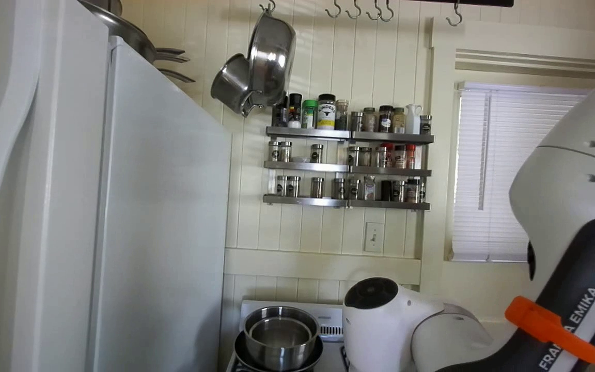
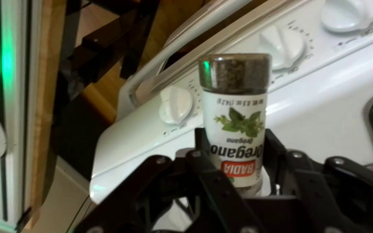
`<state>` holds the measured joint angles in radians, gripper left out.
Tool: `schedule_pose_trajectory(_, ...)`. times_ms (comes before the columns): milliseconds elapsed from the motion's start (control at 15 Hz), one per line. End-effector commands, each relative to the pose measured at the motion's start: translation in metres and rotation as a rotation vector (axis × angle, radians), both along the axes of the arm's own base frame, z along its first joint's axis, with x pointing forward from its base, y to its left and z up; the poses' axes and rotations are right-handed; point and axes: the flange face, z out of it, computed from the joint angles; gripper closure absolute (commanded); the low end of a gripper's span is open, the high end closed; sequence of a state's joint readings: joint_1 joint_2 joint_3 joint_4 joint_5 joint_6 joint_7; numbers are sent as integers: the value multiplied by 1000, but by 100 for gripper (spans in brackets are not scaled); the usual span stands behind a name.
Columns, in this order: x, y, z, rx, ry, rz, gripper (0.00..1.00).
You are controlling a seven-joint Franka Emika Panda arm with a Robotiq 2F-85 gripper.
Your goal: Move one spice bottle from the middle shelf to the stove
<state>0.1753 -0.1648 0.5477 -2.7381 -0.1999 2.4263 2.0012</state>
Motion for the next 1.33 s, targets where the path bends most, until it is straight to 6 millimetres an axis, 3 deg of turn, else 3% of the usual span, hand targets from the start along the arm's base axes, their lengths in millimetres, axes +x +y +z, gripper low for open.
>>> schedule_pose_trajectory(0, -34, -22, 17, -204, 20, -26, 81)
schedule_pose_trajectory(333, -23, -34, 24, -460, -64, 112, 81)
schedule_pose_trajectory(467, -14, -32, 20, -456, -104, 207, 81)
schedule_pose_trajectory(533, -19, -34, 24, -447, -68, 155, 56)
schedule_pose_trajectory(800, -16, -35, 23, -466, -84, 192, 56)
schedule_pose_trajectory(867, -16, -35, 23, -466, -84, 194, 81)
schedule_pose_trajectory(1267, 4, -31, 9, -607, -216, 346, 81)
